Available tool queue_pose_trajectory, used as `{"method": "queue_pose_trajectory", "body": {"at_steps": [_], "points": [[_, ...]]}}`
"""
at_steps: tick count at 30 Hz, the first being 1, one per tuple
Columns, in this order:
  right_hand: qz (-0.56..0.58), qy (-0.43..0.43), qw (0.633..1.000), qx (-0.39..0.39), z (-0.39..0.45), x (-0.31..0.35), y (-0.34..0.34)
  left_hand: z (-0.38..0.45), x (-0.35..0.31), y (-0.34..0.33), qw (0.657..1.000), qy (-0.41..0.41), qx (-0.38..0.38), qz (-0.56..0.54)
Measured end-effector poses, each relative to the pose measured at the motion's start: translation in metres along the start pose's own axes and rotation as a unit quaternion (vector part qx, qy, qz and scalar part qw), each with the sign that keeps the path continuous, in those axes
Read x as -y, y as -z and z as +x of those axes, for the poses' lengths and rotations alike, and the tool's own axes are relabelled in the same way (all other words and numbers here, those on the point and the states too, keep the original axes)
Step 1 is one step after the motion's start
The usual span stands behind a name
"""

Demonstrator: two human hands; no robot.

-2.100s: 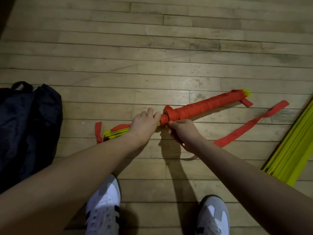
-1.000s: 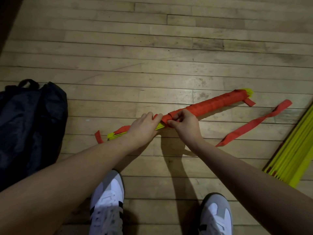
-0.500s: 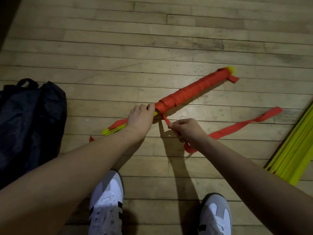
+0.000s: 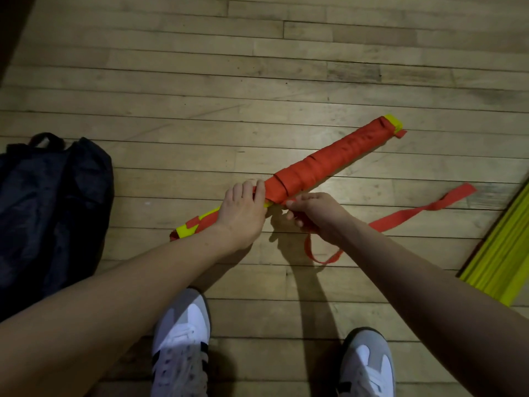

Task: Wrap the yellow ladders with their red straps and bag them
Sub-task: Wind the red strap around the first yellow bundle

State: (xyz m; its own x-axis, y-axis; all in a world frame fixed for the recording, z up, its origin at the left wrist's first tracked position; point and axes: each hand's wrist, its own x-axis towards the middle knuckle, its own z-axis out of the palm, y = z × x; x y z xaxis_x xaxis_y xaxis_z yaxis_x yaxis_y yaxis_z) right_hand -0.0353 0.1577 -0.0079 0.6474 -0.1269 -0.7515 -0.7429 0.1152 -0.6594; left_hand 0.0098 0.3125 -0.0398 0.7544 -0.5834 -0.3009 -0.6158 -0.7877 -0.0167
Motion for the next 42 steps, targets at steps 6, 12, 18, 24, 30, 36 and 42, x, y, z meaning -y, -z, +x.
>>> {"method": "queue_pose_trajectory", "body": {"at_steps": [6, 12, 18, 24, 30, 36, 42], "points": [[-0.041, 0.004, 0.999, -0.019, -0.005, -0.011, -0.004, -0.001, 0.006, 0.009, 0.997, 0.023, -0.004, -0.069], [-0.074, 0.047, 0.996, -0.025, -0.007, -0.012, -0.009, -0.004, 0.006, 0.021, 0.993, 0.022, 0.010, -0.114], [-0.123, 0.107, 0.986, -0.042, -0.007, -0.012, -0.017, -0.003, 0.001, 0.026, 0.997, 0.031, -0.009, -0.075], [-0.079, 0.096, 0.991, -0.059, -0.011, -0.017, -0.014, -0.012, 0.002, 0.033, 0.993, -0.030, 0.017, -0.112], [-0.031, 0.084, 0.995, -0.049, -0.012, -0.025, -0.009, -0.012, 0.008, 0.034, 0.978, -0.077, 0.080, -0.179], [-0.040, 0.081, 0.996, -0.029, -0.019, -0.027, -0.015, -0.010, -0.001, 0.025, 0.983, -0.005, 0.060, -0.171], [-0.079, 0.117, 0.988, -0.055, -0.012, -0.014, -0.016, -0.003, -0.007, 0.025, 0.983, 0.074, 0.070, -0.154]]}}
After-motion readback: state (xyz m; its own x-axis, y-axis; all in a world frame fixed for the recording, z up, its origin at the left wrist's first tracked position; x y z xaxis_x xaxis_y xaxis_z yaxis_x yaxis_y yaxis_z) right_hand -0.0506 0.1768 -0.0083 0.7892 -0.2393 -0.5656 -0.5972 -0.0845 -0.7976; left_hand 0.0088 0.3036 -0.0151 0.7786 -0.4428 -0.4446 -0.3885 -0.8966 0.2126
